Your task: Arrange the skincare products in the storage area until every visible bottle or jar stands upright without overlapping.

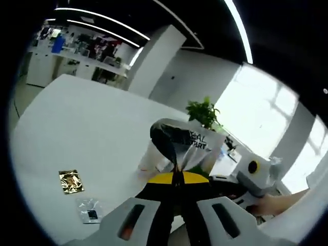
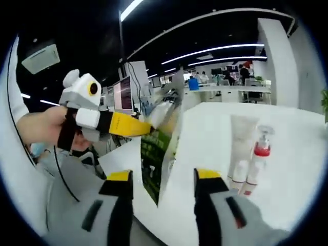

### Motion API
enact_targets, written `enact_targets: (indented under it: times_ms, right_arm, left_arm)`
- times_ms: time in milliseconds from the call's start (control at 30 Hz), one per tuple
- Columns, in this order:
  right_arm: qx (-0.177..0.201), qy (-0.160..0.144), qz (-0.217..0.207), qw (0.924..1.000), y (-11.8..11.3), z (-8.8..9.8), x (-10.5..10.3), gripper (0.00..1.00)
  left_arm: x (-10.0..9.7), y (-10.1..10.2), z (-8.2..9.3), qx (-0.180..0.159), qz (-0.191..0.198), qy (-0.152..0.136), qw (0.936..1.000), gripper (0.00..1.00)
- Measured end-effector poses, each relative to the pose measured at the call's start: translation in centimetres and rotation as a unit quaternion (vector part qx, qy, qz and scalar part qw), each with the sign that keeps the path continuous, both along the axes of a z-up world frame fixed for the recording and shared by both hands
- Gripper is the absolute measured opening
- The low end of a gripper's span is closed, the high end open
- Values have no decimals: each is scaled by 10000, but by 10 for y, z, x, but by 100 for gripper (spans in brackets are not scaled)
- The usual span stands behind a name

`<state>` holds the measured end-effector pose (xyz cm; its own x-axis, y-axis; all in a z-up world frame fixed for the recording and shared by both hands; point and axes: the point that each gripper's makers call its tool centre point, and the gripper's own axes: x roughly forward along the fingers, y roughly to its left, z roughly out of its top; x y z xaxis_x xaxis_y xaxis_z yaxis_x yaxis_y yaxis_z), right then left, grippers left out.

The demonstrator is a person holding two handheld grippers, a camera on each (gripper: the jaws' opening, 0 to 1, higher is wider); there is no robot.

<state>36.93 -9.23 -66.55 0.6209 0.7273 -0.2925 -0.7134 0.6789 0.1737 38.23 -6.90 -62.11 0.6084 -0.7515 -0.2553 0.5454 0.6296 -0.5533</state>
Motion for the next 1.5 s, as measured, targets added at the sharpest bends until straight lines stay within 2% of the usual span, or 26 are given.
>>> enact_targets:
  times_ms: [67, 167, 200, 233, 400, 433, 533, 633, 733, 867, 933, 967, 1000, 1067, 1100, 1200, 1233, 1267, 1333, 1367, 1467, 1500]
  right_arm:
    - [51, -37, 52, 10000, 2, 3, -3, 21]
    - [193, 46, 62, 9998, 1, 3, -9, 13]
    - [289, 96, 77, 9995, 1, 4, -10, 7]
    - [444, 212, -16, 9988, 0, 4, -10, 6]
    - [716, 459, 35, 9964, -1, 5, -15, 1]
    - [926, 602, 25, 9939, -1, 7, -16, 1]
    - [1150, 692, -1, 9910, -6, 12, -16, 1]
    - [1444, 834, 74, 9860, -7, 20, -19, 1]
    - [1619, 907, 301, 9822, -5, 29, -24, 1]
    - [2007, 1142, 798, 9697, 0, 43, -36, 1]
    - [2234, 1345, 1065, 9595, 2, 50, -43, 1]
    - [2422, 1458, 1196, 9517, 2, 55, -46, 1]
    - [2572, 1536, 1278, 9455, 3, 59, -48, 1]
    - [2811, 1661, 1402, 9347, 3, 66, -51, 1]
    - [2950, 1719, 1482, 9281, 3, 71, -52, 1]
    - [3054, 1832, 1544, 9216, 1, 72, -50, 1]
    - [3110, 1953, 1587, 9165, 1, 73, -50, 1]
    - [3109, 1970, 1582, 9163, 1, 72, -49, 1]
    - [3132, 2027, 1598, 9139, 0, 71, -48, 1]
    - [3178, 2040, 1589, 9122, -2, 71, -47, 1]
    - [3260, 2063, 1533, 9098, -5, 72, -45, 1]
    - [3309, 2067, 1499, 9085, -7, 73, -43, 1]
  left_arm:
    - [-3, -2, 1, -3, -59, -15, 10000, 0]
    - [-3, -2, 1, -28, -77, -15, 10000, 0]
    - [-3, -2, 0, -21, -85, -20, 10000, 0]
    - [-4, -2, 0, -10, -110, -32, 9999, 0]
    - [-3, 1, -3, 132, -173, -165, 9996, 0]
    - [-3, 3, -3, 136, -167, -177, 9996, 0]
    - [-3, 5, -4, 10, -219, -115, 9997, 0]
    - [-6, 4, -4, -55, -339, -52, 9994, 12]
    - [-7, 5, -3, -70, -475, -105, 9988, 18]
    - [-7, 4, 0, -137, -807, -119, 9966, 34]
    - [-11, 0, 6, -423, -1108, -33, 9929, 39]
    - [-13, -2, 10, -622, -1232, 21, 9904, 41]
    - [-15, -4, 14, -919, -1368, 148, 9862, 43]
    - [-17, -4, 18, -1208, -1516, 294, 9806, 46]
    - [-19, -4, 19, -1322, -1586, 376, 9777, 46]
    - [-20, -4, 26, -1744, -1687, 499, 9688, 36]
    - [-19, -3, 28, -1834, -1672, 517, 9673, 32]
    - [-19, -3, 32, -1999, -1671, 518, 9641, 25]
    - [-20, -1, 36, -2124, -1674, 478, 9615, 11]
    - [-15, 2, 39, -2249, -1504, 450, 9617, 8]
    - [-17, 6, 44, -2510, -1548, 660, 9533, 2]
    - [-18, 7, 44, -2508, -1549, 658, 9533, 1]
